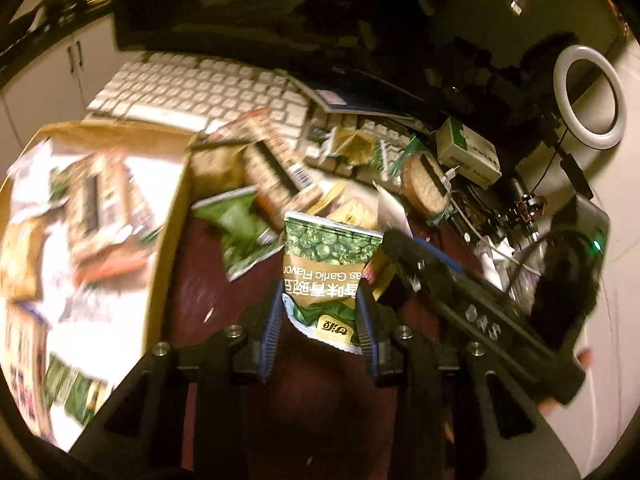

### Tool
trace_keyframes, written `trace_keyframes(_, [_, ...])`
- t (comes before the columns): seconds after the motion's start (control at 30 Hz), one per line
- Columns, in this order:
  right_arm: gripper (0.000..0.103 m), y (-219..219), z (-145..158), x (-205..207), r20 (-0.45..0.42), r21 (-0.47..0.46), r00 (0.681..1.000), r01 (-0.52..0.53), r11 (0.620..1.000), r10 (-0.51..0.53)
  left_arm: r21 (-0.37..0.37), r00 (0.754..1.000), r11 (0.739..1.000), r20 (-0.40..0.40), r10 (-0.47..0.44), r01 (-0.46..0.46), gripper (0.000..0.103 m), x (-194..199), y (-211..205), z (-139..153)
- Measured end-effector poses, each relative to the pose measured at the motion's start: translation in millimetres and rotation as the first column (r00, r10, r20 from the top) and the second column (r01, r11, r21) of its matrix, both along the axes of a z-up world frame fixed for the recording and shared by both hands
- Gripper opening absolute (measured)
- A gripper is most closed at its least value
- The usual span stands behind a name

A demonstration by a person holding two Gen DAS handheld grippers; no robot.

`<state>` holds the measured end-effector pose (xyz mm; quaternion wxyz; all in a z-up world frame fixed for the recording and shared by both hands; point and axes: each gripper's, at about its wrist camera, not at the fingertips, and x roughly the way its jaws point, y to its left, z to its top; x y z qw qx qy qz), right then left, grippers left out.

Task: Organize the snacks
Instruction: 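Grasp the white blue-printed snack bag with the right tool while the left tool grasps a green garlic pea bag, then carry both bags over the tray and open both tools to drop them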

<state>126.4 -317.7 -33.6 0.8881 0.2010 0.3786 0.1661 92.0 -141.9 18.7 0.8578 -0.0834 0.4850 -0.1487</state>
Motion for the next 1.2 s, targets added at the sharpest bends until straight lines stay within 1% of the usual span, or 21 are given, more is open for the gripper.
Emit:
trace_keyframes(0.1, [0.045,7,-1,-2,0.012,-0.011,1.0,-0.028,1.0,0.028,-0.022,1.0,1.0,0.003,0.019,-0.019,0.037,-21,20,1])
trace_keyframes(0.23, [0.045,13,1,-7,0.035,0.002,0.997,-0.064,0.998,0.064,-0.067,0.999,0.996,0.0,0.054,-0.054,0.037,-50,56,0])
trace_keyframes(0.3, [0.045,21,9,-13,0.065,-0.02,0.995,-0.08,0.997,0.081,-0.098,0.997,0.992,-0.001,0.082,-0.082,0.037,-59,74,6])
trace_keyframes(0.4, [0.045,37,24,-29,0.105,-0.016,0.986,-0.126,0.992,0.127,-0.134,0.99,0.981,0.005,0.14,-0.138,0.037,-73,110,17])
trace_keyframes(0.5, [0.045,66,40,-45,0.133,-0.011,0.971,-0.199,0.98,0.199,-0.135,0.979,0.971,0.014,0.203,-0.199,0.037,-83,144,27])
trace_keyframes(0.57, [0.045,88,44,-51,0.133,0.014,0.954,-0.274,0.962,0.27,-0.128,0.968,0.961,0.018,0.249,-0.245,0.037,-88,167,32])
trace_keyframes(0.63, [0.045,114,44,-54,0.124,0.051,0.93,-0.355,0.934,0.347,-0.123,0.957,0.95,0.019,0.291,-0.286,0.037,-87,187,31])
trace_keyframes(0.67, [0.045,128,43,-55,0.115,0.06,0.918,-0.389,0.919,0.38,-0.119,0.951,0.945,0.019,0.309,-0.304,0.037,-86,195,31])
trace_keyframes(0.7, [0.045,137,41,-54,0.111,0.056,0.912,-0.403,0.914,0.395,-0.112,0.945,0.94,0.021,0.327,-0.323,0.037,-85,202,30])
trace_keyframes(0.87, [0.045,187,37,-50,0.079,-0.022,0.888,-0.452,0.892,0.453,-0.1,0.923,0.919,0.01,0.384,-0.381,0.037,-80,234,18])
trace_keyframes(0.97, [0.045,210,35,-46,0.065,-0.079,0.884,-0.458,0.886,0.463,-0.093,0.915,0.91,-0.01,0.404,-0.403,0.037,-76,249,9])
trace_keyframes(1.1, [0.045,234,31,-44,0.057,-0.168,0.879,-0.46,0.872,0.474,-0.072,0.916,0.913,-0.03,0.401,-0.402,0.037,-65,259,-2])
trace_keyframes(1.2, [0.045,244,27,-43,0.043,-0.208,0.88,-0.455,0.866,0.473,-0.03,0.914,0.914,-0.048,0.402,-0.404,0.037,-54,264,-10])
